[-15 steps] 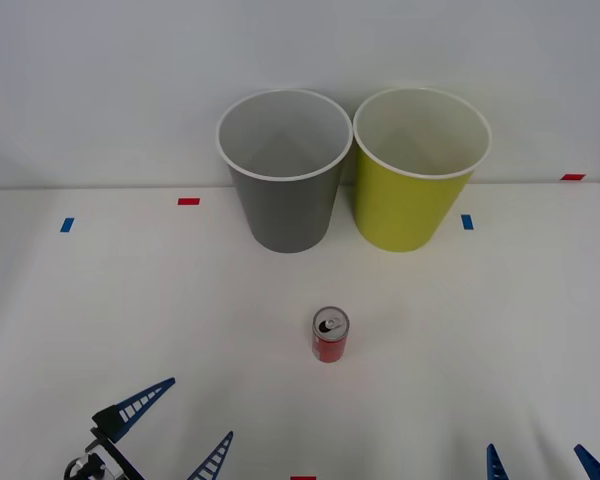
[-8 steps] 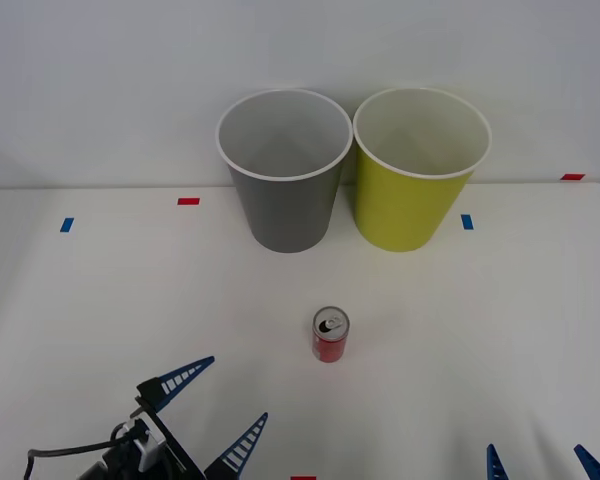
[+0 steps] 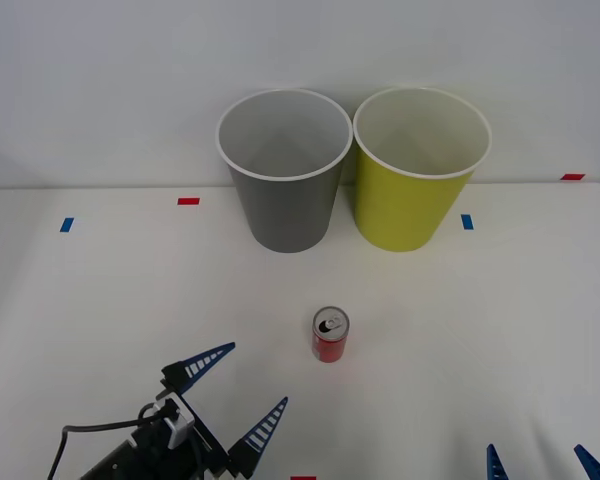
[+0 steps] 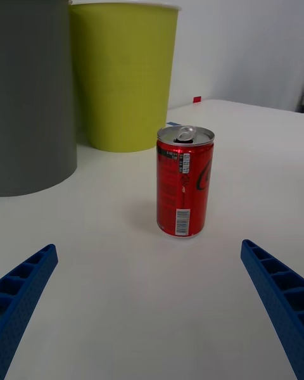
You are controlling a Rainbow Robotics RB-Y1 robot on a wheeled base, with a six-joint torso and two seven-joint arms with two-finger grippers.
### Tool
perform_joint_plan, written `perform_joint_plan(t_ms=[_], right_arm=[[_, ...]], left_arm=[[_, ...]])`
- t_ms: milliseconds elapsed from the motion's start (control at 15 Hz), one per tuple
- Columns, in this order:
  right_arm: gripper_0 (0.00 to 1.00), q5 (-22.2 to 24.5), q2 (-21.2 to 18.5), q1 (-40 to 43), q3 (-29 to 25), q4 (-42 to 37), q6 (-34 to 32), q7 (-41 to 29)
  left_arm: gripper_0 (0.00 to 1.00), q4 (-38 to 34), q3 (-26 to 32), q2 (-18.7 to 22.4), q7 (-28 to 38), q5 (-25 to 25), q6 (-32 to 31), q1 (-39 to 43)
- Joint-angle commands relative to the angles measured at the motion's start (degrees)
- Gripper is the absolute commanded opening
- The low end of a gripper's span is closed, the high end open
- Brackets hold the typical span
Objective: Put cans in the gray bin and PET bottles in the light green bin.
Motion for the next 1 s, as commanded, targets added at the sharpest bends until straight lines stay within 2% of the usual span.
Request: perform_joint_plan(t_ms=[67,400,800,1000], right_arm=[[1.00,0.0,0.0,0.0,0.0,0.0,0.0,0.0],[1.00,0.0,0.0,0.0,0.0,0.0,0.0,0.0],[1.00,0.0,0.0,0.0,0.0,0.0,0.0,0.0],[1.00,0.0,0.0,0.0,0.0,0.0,0.0,0.0]], left_arm=[[1.00,2.6,-2.2,-2.4,0.0,0.8,0.0,-3.6],[1.00,7.7,-3.0,-6.7,0.0,0.0,0.1,-8.0],[1.00,7.9,-3.0,-9.2,0.0,-0.8,3.4,-10.4],[1.00,7.9,-4.9,-9.8,0.2,0.5,4.1,-12.0]])
